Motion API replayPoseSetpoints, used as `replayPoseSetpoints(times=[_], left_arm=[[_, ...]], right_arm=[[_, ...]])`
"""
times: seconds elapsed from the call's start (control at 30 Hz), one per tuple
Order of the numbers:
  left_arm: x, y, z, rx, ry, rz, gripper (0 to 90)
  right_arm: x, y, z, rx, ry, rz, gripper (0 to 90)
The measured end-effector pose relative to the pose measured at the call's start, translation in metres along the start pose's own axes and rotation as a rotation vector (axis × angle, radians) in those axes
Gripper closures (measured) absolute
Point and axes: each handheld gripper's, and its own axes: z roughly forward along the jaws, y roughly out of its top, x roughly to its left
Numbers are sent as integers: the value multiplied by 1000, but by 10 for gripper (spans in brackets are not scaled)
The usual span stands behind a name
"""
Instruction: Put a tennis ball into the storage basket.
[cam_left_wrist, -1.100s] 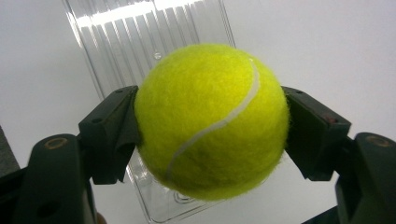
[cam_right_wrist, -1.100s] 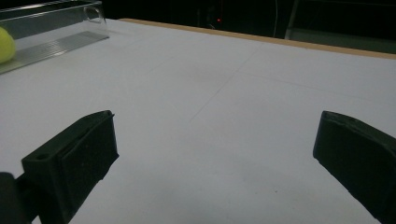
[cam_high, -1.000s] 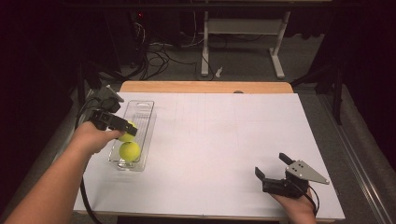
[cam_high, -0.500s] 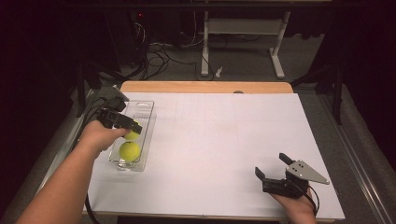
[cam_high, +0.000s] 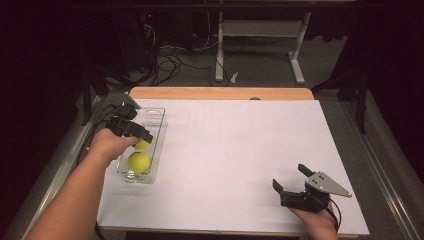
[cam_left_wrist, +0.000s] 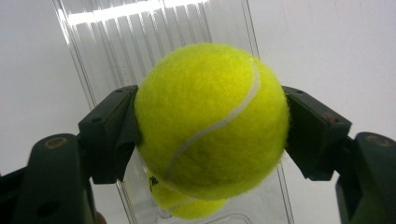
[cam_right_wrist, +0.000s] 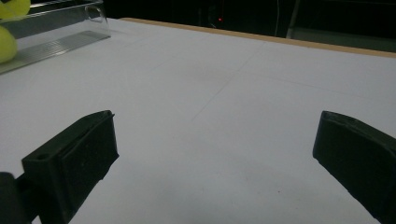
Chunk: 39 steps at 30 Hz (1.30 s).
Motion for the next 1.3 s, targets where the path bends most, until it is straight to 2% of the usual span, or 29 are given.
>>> replayPoseSetpoints(times=[0.3, 0.5, 0.77, 0.97, 1.3], left_arm=[[5, 5, 9, 9, 2, -19, 263], [6, 6, 16, 25, 8, -18, 262], [9, 7, 17, 22, 7, -25, 262], [11, 10, 19, 15, -9, -37, 262], [11, 12, 21, 19, -7, -34, 262]], right_arm=[[1, 0, 2, 3, 3, -1, 5], [1, -1, 2, 6, 1, -1, 5], [1, -1, 2, 8, 2, -3, 5], [1, -1, 2, 10, 2, -2, 5], [2, -1, 3, 11, 2, -1, 5]])
